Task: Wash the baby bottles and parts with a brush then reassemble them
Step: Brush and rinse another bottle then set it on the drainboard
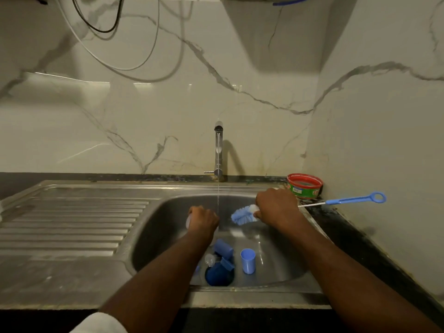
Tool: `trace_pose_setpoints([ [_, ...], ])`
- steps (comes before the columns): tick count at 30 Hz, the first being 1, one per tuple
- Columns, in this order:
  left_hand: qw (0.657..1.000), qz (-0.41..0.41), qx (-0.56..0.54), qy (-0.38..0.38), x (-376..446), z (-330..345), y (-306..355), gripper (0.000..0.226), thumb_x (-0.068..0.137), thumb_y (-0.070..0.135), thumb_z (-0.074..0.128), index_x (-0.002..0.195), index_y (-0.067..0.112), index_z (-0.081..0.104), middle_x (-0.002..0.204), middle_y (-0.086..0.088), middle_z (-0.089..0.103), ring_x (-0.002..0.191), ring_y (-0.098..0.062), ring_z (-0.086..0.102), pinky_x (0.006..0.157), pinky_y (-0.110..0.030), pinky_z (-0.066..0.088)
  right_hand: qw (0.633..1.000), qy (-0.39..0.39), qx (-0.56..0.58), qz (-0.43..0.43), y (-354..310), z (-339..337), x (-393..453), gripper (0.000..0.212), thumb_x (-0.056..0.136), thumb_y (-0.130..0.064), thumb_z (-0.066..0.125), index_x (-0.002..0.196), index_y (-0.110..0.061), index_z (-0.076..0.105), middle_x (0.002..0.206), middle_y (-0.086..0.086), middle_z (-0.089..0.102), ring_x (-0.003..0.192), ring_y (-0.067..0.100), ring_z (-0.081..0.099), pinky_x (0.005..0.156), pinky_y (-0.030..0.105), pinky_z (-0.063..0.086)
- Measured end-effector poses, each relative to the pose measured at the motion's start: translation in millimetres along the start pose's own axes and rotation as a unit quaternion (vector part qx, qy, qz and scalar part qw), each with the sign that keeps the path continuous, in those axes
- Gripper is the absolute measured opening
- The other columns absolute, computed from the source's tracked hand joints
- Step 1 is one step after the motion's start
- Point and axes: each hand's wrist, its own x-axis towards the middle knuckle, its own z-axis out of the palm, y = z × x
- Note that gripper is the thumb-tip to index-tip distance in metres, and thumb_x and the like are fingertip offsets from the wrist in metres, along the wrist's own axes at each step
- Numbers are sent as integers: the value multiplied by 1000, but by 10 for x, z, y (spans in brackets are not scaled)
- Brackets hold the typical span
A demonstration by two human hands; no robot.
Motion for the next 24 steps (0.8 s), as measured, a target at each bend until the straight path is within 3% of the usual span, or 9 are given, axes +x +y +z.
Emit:
trace_pose_setpoints([
  [3,992,24,-121,8,33,105,-27,74,87,18,75,150,9,36,145,-13,43,133,-33,44,107,-45,40,1000,-12,20,4,19,65,3,30,94,-46,61,113,-24,68,106,1,69,97,19,66,70,30,42],
  [5,964,25,-263,34,94,165,-65,76,84,17,79,147,8,37,144,-12,43,132,-29,46,109,-41,42,999,-30,44,9,11,121,6,36,92,-50,62,117,-24,66,112,3,67,101,21,65,73,32,44],
  [8,880,-6,-472,55,177,221,-118,70,85,30,80,140,8,42,142,-11,42,126,-25,47,103,-30,40,996,-54,75,9,-29,180,16,38,92,-51,61,119,-25,65,118,6,65,106,24,64,78,34,46],
  [12,824,-81,-548,121,219,150,-123,70,82,41,81,139,19,49,139,-10,43,127,-26,43,107,-37,40,991,-61,115,22,-43,210,32,39,92,-52,61,120,-25,64,120,5,65,108,25,63,83,35,48],
  [14,763,-99,-619,159,231,88,-104,68,78,39,84,136,20,54,134,-8,56,121,-23,51,103,-37,45,992,-53,112,29,-52,205,29,37,93,-48,61,120,-24,64,120,5,66,107,24,64,81,34,48],
  [16,695,-102,-696,150,234,4,-103,65,77,32,87,132,17,58,129,-7,65,112,-17,59,96,-33,52,992,-48,116,34,-69,217,22,35,93,-47,61,120,-24,65,119,4,66,107,24,65,81,35,48],
  [17,678,-101,-715,140,243,-28,-111,63,77,29,88,131,16,59,128,-6,66,110,-16,61,93,-31,53,991,-49,123,34,-76,232,24,35,93,-47,62,120,-24,64,119,4,66,107,23,64,83,35,48],
  [21,667,-126,-728,99,267,-53,-96,56,78,20,86,126,14,57,125,-5,65,116,-18,62,81,-19,51,988,-53,145,31,-82,320,41,36,94,-49,61,122,-26,62,123,0,64,111,19,60,87,33,45],
  [24,707,-134,-688,89,319,14,-127,55,78,19,86,124,13,55,124,-5,63,113,-16,60,92,-26,49,988,-62,143,22,-59,330,62,37,94,-51,61,123,-28,61,125,-2,62,112,17,59,86,32,44],
])
